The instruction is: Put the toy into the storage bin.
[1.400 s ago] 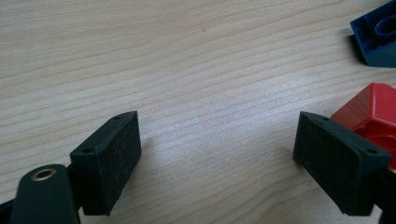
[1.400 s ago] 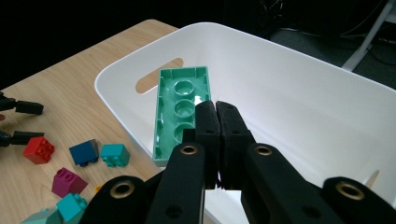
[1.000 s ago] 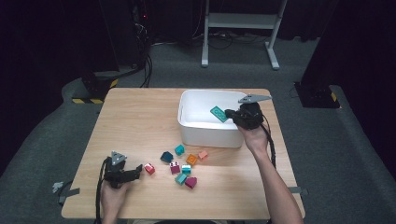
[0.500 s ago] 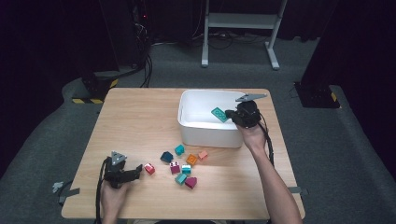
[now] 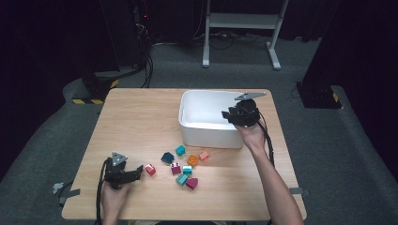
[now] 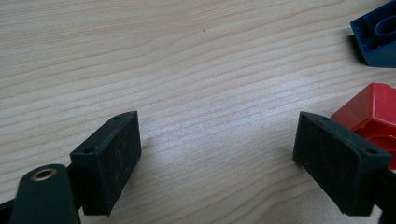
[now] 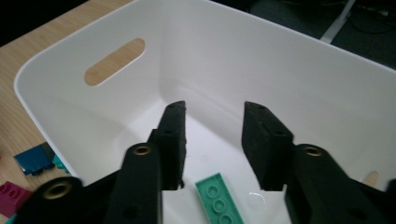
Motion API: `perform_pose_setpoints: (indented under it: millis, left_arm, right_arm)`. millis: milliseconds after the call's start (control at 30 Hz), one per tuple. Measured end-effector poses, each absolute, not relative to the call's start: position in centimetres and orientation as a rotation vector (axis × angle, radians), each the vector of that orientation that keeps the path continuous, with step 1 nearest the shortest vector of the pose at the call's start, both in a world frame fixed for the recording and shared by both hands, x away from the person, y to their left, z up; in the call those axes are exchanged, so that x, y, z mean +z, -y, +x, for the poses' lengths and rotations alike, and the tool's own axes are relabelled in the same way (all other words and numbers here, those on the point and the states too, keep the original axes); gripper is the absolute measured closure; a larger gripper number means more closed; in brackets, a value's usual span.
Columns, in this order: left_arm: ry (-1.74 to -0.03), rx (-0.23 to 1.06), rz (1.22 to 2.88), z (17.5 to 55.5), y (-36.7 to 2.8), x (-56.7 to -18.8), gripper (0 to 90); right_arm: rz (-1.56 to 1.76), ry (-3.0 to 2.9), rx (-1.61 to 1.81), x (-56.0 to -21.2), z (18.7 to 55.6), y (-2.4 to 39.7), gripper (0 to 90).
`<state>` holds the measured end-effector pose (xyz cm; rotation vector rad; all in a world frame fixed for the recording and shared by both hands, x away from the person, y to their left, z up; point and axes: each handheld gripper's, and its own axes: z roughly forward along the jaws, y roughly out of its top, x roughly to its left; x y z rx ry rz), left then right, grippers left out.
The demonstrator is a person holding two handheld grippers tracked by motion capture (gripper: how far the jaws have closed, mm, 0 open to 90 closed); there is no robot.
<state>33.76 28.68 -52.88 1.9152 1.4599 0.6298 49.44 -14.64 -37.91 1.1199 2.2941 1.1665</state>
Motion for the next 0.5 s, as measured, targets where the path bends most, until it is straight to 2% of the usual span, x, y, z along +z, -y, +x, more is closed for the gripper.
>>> perform_pose_setpoints:
  millis: [67, 133, 333, 500]
  left_arm:
    - [-1.460, 0.630, 1.914, 33.8, -28.7, -52.9, 15.2]
    - [-1.461, 0.629, 1.912, 33.8, -28.7, -52.9, 15.1]
    - [-1.461, 0.629, 1.912, 33.8, -28.7, -52.9, 15.2]
    - [-1.461, 0.630, 1.912, 33.8, -28.7, -52.9, 15.2]
  right_arm:
    - [1.111, -2.283, 1.191, -37.8, 49.0, 14.6, 51.3]
    - [1.105, -2.280, 1.209, -37.7, 48.8, 14.6, 49.3]
    - [1.127, -2.249, 1.327, -37.2, 47.7, 15.1, 44.1]
    - [1.177, -2.266, 1.398, -36.9, 47.1, 15.8, 45.1]
